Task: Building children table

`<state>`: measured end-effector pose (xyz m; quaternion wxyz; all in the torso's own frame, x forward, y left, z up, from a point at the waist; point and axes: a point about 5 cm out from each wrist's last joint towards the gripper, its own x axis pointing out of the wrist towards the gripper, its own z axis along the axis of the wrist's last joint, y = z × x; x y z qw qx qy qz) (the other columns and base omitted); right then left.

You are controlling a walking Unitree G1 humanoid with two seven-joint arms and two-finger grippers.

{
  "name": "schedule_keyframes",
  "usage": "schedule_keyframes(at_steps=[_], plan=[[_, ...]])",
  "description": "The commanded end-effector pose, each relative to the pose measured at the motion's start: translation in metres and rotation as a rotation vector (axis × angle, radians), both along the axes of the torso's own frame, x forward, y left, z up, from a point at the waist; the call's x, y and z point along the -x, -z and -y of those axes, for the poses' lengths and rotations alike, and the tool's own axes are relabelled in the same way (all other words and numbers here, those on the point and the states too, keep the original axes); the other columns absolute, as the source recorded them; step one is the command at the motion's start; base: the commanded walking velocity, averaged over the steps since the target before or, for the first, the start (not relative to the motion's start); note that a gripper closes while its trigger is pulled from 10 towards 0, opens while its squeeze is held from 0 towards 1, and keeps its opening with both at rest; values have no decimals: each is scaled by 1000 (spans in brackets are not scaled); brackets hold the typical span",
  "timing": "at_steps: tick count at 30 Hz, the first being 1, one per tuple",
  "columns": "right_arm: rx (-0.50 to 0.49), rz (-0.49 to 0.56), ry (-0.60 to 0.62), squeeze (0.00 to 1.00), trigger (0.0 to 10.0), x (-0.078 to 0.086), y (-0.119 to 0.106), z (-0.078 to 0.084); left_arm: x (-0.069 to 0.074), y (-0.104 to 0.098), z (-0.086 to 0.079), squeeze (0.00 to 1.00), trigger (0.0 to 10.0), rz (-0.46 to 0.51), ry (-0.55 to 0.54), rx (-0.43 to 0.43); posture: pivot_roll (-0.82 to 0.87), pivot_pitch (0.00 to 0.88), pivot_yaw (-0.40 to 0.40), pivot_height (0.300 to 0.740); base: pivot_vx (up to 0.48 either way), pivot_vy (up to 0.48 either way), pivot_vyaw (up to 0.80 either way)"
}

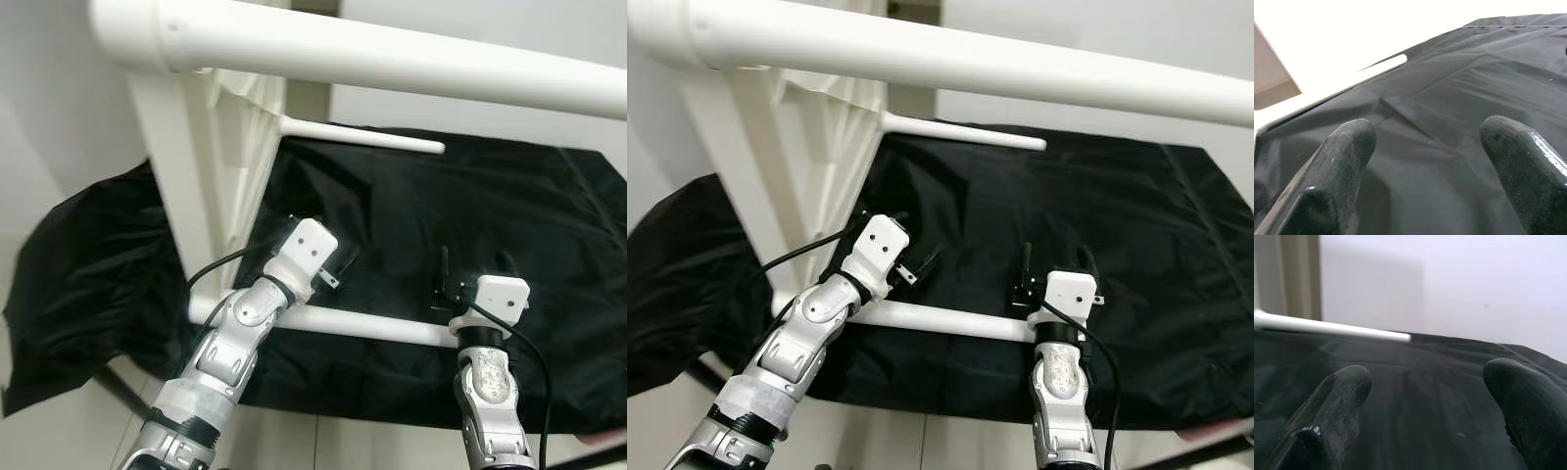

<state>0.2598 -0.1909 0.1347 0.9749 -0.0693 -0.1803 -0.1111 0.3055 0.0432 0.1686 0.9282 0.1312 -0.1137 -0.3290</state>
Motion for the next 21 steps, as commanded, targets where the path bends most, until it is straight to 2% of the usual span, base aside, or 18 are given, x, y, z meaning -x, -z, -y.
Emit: schedule_keyframes(at_steps=[1,6,9,21], plan=[[4,-16,0,0,10000,0,0,0,-1,1,-6,0,10000,30,-114,27,-57,0,6,740,0,0,-763],[4,-13,-4,0,10000,1,-1,1,1,1,-7,0,10000,31,-113,37,-52,0,1,740,0,0,-738],[6,-19,-4,0,10000,1,-1,2,2,2,-7,0,10000,34,-110,40,-49,0,-3,740,0,0,0],[6,-41,-12,0,10000,0,1,1,4,4,-10,0,10000,28,-120,46,-45,0,-7,740,0,-404,0]])
